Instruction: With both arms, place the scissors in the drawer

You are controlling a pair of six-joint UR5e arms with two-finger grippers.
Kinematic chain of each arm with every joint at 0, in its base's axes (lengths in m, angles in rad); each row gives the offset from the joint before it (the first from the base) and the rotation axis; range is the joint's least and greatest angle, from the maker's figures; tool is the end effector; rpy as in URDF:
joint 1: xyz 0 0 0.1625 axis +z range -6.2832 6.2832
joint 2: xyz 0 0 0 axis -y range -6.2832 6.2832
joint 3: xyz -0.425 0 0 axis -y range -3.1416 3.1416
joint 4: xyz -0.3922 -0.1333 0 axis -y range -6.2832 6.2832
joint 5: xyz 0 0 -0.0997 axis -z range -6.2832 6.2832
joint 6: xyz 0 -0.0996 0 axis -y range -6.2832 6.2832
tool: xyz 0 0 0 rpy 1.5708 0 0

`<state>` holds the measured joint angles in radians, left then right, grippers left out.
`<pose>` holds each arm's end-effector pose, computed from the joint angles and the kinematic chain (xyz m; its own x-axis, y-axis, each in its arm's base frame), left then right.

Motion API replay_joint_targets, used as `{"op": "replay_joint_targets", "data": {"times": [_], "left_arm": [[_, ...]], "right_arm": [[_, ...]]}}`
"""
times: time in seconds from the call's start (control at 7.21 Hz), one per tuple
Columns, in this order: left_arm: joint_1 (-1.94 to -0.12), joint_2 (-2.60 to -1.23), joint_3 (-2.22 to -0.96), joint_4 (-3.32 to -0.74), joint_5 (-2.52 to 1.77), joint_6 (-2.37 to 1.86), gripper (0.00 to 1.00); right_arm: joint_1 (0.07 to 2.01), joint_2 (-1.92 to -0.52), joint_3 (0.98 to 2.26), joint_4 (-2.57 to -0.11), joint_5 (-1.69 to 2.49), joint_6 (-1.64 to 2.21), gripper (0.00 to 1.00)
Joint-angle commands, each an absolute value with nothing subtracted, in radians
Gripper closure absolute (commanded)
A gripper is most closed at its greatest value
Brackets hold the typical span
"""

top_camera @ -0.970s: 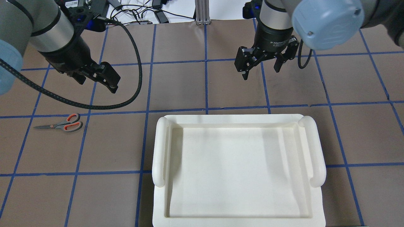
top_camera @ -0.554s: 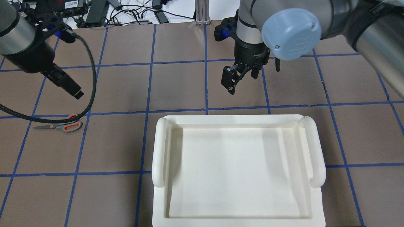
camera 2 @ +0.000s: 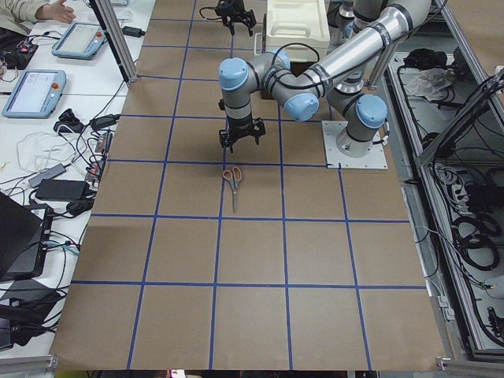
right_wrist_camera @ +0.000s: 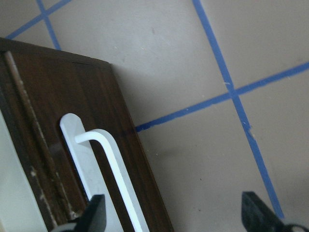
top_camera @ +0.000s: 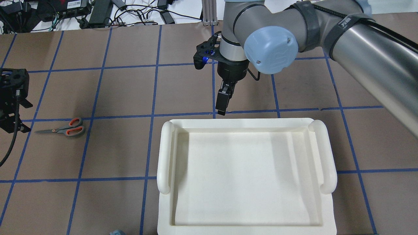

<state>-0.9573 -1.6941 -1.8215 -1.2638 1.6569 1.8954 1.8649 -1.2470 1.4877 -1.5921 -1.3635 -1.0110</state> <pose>0.1917 -0.4890 0.3353 -0.2836 0.9546 0.0908 0.9584 0.2790 0.0600 0.3189 -0.5222 0.3551 -0.2645 -0.9194 -0.2911 -0.9549 0.2920 -0.0547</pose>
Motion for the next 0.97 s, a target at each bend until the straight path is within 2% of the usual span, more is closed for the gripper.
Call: {"op": "replay_joint_targets", "data": {"times": [0.0, 0.42, 0.83], "left_arm": [[-0.937, -1.806, -1.825, -1.137, 1.646, 2.039, 0.0], [-0.937, -1.922, -1.828, -0.97, 1.608, 2.21, 0.0], [-0.937, -1.945, -1.891, -0.933, 1.569, 2.194, 0.02]], "right_arm": [[1.878, -1.194, 1.482, -1.559, -1.345, -1.174, 0.01], [1.876, -1.161, 1.445, -1.516, -1.465, -1.399, 0.04], [1.868, -1.149, 1.439, -1.45, -1.465, -1.413, 0.05]]}}
